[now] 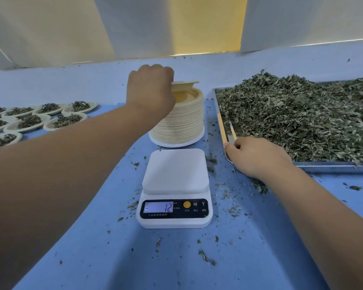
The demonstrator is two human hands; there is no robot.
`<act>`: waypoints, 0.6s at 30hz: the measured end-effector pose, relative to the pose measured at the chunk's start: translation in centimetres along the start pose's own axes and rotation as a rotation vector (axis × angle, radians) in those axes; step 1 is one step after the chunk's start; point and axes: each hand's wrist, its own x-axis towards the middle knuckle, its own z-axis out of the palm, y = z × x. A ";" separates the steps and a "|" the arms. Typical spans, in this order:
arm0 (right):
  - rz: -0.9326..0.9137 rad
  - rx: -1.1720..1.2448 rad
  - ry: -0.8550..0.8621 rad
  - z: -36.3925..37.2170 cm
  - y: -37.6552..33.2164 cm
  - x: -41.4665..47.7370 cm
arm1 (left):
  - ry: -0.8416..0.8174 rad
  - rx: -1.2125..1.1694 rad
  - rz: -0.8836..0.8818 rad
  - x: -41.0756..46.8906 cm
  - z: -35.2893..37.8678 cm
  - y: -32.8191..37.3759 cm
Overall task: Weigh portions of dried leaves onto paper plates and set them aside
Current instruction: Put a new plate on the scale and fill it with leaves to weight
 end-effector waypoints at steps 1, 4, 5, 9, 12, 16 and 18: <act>-0.001 0.000 0.002 0.0 0.0 0.0 | 0.037 -0.074 -0.046 -0.4 0.3 -0.4; -0.006 -0.001 0.008 0.0 -0.1 0.0 | 0.144 -0.310 -0.180 -1.9 1.2 -1.2; -0.004 -0.002 0.011 0.0 -0.1 -0.1 | 0.171 -0.393 -0.216 -2.6 1.5 -1.5; 0.004 -0.011 0.030 -0.1 -0.1 -0.1 | 0.321 -0.708 -0.323 -6.1 2.6 -2.3; 0.005 -0.008 0.049 0.0 -0.1 -0.2 | 0.403 -0.790 -0.327 -9.6 2.9 -2.6; 0.007 -0.021 0.052 -0.2 -0.3 -0.3 | 0.379 -0.964 -0.398 -13.1 2.9 -2.9; 0.007 -0.030 0.060 -0.2 -0.4 -0.3 | 0.322 -1.020 -0.434 -14.3 3.2 -3.3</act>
